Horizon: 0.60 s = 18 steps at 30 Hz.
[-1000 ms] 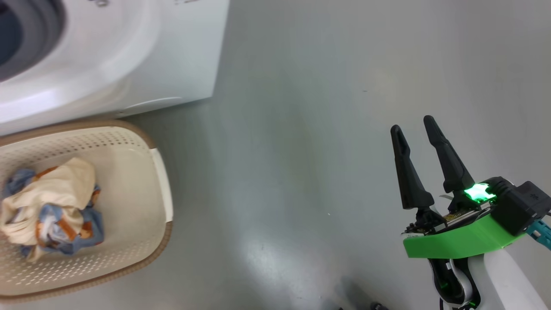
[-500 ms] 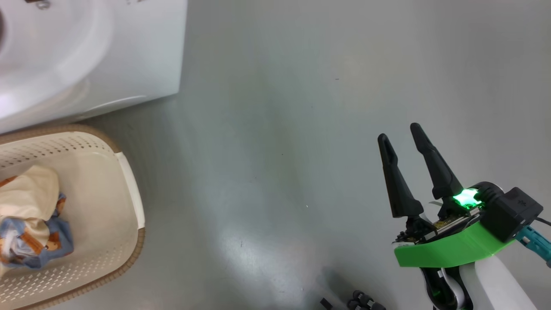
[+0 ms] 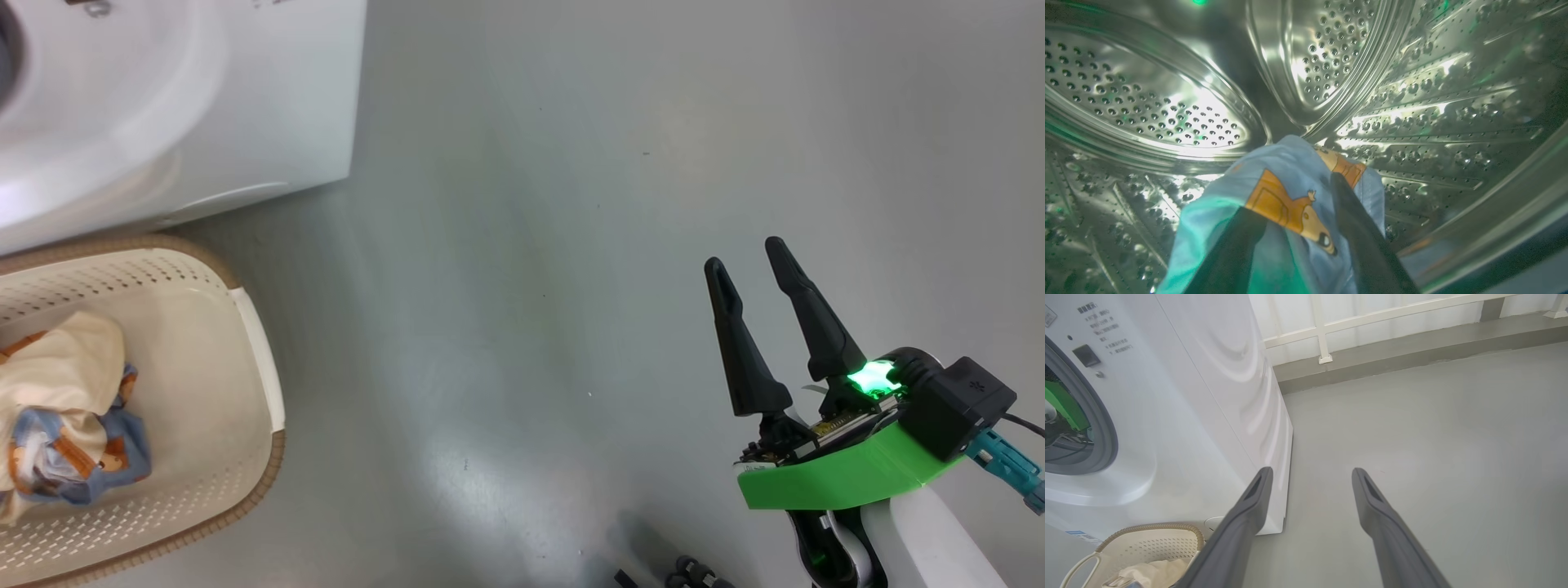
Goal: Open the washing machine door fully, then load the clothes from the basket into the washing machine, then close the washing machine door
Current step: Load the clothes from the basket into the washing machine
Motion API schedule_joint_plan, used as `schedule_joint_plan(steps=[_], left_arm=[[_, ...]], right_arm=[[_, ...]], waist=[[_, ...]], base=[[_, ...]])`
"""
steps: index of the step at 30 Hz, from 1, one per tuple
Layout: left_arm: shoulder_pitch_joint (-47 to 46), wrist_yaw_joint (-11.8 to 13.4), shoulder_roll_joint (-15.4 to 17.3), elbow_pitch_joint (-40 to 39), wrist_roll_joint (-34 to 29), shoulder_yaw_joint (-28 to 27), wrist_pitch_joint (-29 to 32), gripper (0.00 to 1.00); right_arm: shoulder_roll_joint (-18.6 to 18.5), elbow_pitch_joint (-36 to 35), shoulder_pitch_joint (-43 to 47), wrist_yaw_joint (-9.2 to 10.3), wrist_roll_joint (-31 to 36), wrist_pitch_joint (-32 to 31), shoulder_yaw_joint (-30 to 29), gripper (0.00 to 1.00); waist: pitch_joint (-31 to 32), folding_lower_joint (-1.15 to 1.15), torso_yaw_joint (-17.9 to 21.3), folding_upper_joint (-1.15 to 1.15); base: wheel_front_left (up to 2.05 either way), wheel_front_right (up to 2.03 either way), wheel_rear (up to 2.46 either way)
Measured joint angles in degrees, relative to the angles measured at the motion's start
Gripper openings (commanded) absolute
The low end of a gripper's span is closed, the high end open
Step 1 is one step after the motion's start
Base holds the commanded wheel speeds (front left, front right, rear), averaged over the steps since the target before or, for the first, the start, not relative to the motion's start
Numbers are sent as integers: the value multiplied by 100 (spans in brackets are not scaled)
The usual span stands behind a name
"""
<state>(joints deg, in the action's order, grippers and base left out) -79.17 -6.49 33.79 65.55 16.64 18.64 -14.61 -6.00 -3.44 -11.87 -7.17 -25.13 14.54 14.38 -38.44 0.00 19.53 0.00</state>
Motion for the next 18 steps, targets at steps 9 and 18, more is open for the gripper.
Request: schedule_joint_plan(steps=[9, 18], left_arm=[[-74, -89, -234, 526, 187, 218, 375, 100], [6, -103, -307, 519, 595, 211, 88, 100]], right_arm=[[-15, 34, -6, 0, -1, 0, -9, 100], [-55, 35, -7, 0, -1, 0, -105, 100]], waist=[[184, -1, -101, 0], [356, -1, -182, 0]], base=[[0, 0, 0], [0, 0, 0]])
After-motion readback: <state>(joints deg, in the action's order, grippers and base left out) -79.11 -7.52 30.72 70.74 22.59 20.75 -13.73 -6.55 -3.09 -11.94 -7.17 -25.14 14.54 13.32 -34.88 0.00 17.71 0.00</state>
